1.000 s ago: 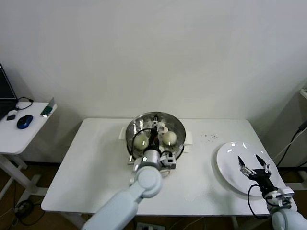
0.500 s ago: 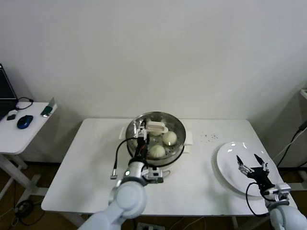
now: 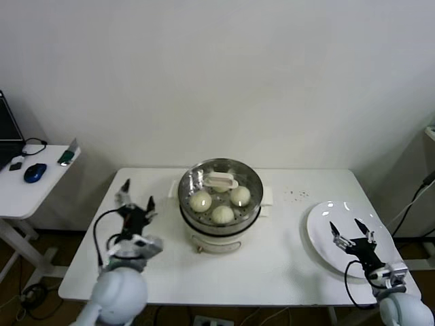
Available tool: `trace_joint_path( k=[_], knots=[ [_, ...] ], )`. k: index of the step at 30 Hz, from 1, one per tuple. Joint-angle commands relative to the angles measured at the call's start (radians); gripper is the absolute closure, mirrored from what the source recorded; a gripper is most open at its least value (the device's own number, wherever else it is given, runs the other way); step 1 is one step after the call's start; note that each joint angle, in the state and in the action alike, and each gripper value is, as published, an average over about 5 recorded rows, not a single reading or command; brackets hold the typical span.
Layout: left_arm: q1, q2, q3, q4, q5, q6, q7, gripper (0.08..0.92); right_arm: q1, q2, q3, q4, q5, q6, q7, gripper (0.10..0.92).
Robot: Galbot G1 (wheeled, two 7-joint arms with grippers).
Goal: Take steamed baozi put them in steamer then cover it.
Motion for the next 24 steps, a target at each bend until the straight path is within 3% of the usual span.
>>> trace_joint_path(
  k=[1,8,24],
  knots=[
    [0.302,-0.048,-0.474,0.142,-0.840,-0.806,-0.096,0.177,-0.004,0.000,-0.021,0.012,0.000,0.019,-0.007,0.203],
    [0.284,-0.102,-0.473,0.291,-0.931,-0.884,0.006,0.177,-0.001,0.012,-0.042,0.019,0.003,0.043,-0.013,0.203],
    [0.283,-0.136,-0.436,0.287,-0.805,-0.875,0.019,0.177,0.003,0.012,-0.061,0.015,-0.003,0.066,-0.024,0.203]
  ],
)
